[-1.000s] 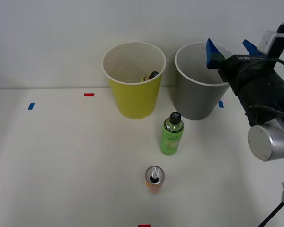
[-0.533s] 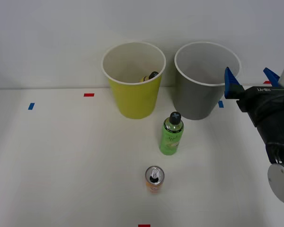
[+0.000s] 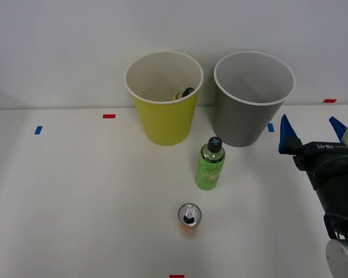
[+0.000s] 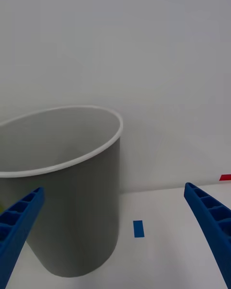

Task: Put cans in the gray bin, plastic bottles in the light green bin

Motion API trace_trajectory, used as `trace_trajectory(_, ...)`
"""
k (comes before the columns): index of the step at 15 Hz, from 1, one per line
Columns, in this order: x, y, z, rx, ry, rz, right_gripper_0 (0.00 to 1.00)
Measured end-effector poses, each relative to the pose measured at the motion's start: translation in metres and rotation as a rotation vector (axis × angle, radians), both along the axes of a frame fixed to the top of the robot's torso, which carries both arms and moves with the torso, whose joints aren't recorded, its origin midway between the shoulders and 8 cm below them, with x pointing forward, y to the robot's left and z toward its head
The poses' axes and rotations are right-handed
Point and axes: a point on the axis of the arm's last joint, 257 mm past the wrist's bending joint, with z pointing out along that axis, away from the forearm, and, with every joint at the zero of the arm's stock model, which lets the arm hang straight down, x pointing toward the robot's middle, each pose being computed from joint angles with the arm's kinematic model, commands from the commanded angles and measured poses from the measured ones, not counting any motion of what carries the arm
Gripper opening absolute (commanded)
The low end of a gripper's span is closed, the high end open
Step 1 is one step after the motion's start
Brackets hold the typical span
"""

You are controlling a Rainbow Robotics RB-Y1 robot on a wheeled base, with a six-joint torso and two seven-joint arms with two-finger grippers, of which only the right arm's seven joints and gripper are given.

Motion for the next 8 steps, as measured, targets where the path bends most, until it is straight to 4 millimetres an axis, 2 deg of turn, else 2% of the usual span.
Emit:
trace_trajectory(5,-0.037,-0.006,-0.045,0.059,0.056,-0.055,1.0)
trace_trajectory(8,-0.054,-0.009,-0.062,0.098,0.078,-0.085,1.0)
